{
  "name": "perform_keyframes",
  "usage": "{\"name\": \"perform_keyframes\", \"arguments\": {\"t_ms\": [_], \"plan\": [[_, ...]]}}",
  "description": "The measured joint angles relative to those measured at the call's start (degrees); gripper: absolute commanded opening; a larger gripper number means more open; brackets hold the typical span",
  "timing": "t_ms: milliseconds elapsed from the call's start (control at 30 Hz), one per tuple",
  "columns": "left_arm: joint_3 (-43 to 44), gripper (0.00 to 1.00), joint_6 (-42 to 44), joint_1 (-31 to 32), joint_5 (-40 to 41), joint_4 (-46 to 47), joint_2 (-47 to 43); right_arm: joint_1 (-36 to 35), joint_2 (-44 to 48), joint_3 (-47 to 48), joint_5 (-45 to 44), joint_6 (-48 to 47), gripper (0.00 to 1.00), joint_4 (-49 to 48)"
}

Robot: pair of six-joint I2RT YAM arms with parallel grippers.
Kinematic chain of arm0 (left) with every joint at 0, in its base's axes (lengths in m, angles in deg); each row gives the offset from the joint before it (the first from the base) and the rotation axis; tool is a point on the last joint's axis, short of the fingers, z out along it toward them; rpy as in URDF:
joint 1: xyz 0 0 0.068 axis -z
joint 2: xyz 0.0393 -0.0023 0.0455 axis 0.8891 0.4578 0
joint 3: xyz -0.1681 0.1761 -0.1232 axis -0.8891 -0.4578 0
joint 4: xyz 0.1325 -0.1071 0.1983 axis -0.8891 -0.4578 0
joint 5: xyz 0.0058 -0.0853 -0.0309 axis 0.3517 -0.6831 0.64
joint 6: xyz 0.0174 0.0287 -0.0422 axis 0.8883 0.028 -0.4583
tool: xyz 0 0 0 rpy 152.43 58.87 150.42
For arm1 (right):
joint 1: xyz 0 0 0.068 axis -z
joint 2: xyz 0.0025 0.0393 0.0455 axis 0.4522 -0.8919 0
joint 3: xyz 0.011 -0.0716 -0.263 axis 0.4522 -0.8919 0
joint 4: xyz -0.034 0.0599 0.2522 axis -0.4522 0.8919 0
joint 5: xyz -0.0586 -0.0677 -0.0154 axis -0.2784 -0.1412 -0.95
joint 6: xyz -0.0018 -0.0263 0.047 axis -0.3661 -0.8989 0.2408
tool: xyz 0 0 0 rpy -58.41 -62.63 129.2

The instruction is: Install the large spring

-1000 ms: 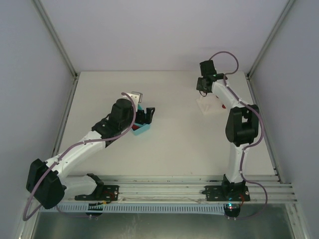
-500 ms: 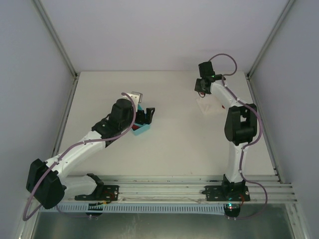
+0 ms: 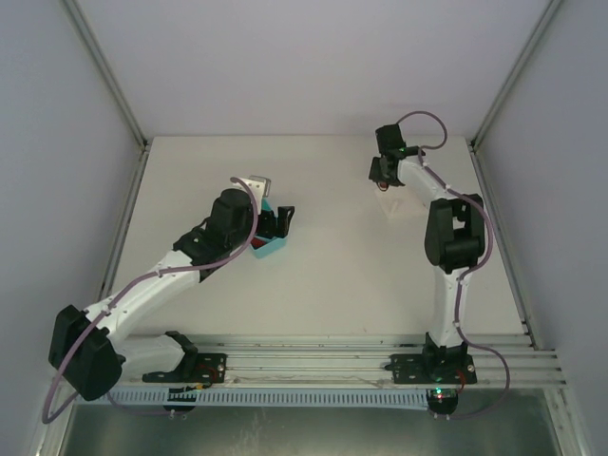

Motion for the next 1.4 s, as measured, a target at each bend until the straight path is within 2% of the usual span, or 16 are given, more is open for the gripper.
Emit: {"name": "perform_keyframes", "arguments": {"t_ms": [100,300,433,500,633,800,1000,1200,1300,1400], "plan": [[0.00,0.99,0.00,0.00,0.02,-0.15,-0.26,0.00,-1.46,0.00,0.17,0.42,0.12,-0.04],[0.00,0.99,0.00,0.00,0.07,-0.42,-0.26,0.00,-3.17,-0.09,0.42,1.09,0.40,0.00],[0.00,0.99,0.00,0.00,0.63,-0.66,-0.26,0.02,-3.19,-0.09,0.35,1.44,0.50,0.17],[0.00,0.99,0.00,0.00,1.20,-0.74,-0.22,0.04,-3.17,-0.09,0.31,1.46,0.52,0.57],[0.00,0.99,-0.24,-0.07,2.51,-1.18,-0.22,0.09,-2.01,-0.59,-0.11,1.40,0.64,2.38],[1.46,0.99,-4.39,-0.76,5.51,-4.48,0.44,0.37,4.46,-1.99,0.61,1.53,0.76,6.36],[10.56,1.00,-13.11,-7.06,5.99,-14.01,6.93,-0.24,20.04,-9.09,4.09,1.86,0.87,8.24],[15.98,0.74,-26.75,-10.36,6.51,-22.73,12.22,-2.78,33.14,-19.82,6.95,3.04,0.98,10.86],[18.45,0.72,-33.33,-10.62,5.05,-26.56,15.54,-4.39,37.64,-24.22,7.85,3.23,0.99,12.37],[20.92,0.61,-40.68,-10.67,2.51,-29.73,19.06,-6.43,41.59,-28.15,7.78,3.04,0.99,12.37]]}}
